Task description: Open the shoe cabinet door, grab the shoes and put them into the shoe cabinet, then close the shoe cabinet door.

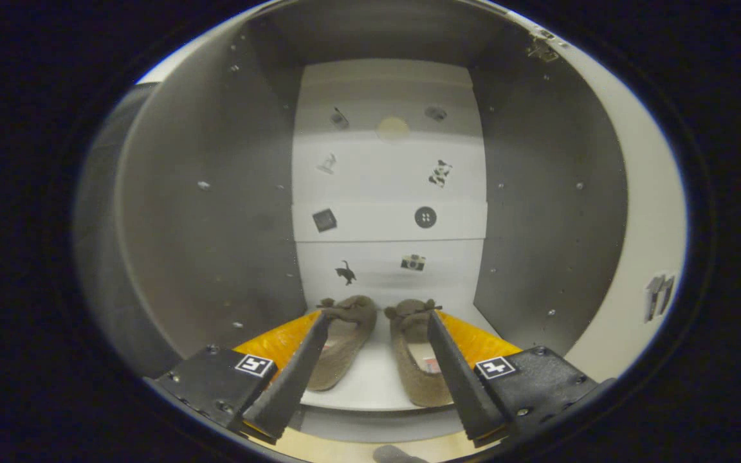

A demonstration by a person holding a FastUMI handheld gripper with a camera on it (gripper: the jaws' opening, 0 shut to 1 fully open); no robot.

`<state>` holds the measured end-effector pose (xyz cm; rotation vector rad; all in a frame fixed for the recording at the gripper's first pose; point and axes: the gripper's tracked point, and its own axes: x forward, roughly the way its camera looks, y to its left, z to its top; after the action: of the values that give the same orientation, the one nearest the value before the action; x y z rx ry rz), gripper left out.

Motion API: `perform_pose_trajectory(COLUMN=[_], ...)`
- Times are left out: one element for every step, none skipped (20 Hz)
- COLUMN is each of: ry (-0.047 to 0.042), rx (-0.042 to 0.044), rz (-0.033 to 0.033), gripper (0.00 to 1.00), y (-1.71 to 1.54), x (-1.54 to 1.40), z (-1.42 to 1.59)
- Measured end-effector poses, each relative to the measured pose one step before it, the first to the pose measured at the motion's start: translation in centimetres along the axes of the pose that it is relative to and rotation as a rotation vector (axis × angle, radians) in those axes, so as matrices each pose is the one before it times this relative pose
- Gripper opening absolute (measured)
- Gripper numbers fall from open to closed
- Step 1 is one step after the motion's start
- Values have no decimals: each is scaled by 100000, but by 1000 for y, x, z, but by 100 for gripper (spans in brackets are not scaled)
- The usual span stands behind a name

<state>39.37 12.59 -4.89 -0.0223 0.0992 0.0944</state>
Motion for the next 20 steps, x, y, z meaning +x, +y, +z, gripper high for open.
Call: perform_pose_trajectory(ry=[-1107, -370, -518, -1032, -1086, -971, -751, -883, -758, -1042, -515, -286, 407, 661, 263, 201, -92, 1331, 1141, 687], rx=[421, 479, -17, -185, -587, -634, -533, -233, -559, 90, 42, 648, 853, 236, 155, -537, -249, -170, -180, 463], rz=[513, 111, 201, 154, 209, -329, -81, 518, 684, 145, 208, 87, 851, 468, -425, -709, -1302, -887, -1799, -2193], gripper=[99, 100, 100, 100, 100, 100, 100, 100, 100, 100, 100, 100, 100, 100, 100, 100, 100, 100, 100, 100], y=[220, 143, 135, 84, 120, -122, -29, -1, -104, -339, -428, -442, -295, -629, -857, -982, -1181, -1267, -1453, -1708], x=[-1729, -1828, -1965, -2078, -1894, -2043, -2069, -2073, -1945, -2044, -1957, -1931, -1918, -1732, -1922, -1701, -1631, -1638, -1531, -1203], z=[164, -56, 63, 10, 173, 70, 115, 29, 161, 228, 204, -20, -31, -138, -133, -51, -101, -352, -534, -310])
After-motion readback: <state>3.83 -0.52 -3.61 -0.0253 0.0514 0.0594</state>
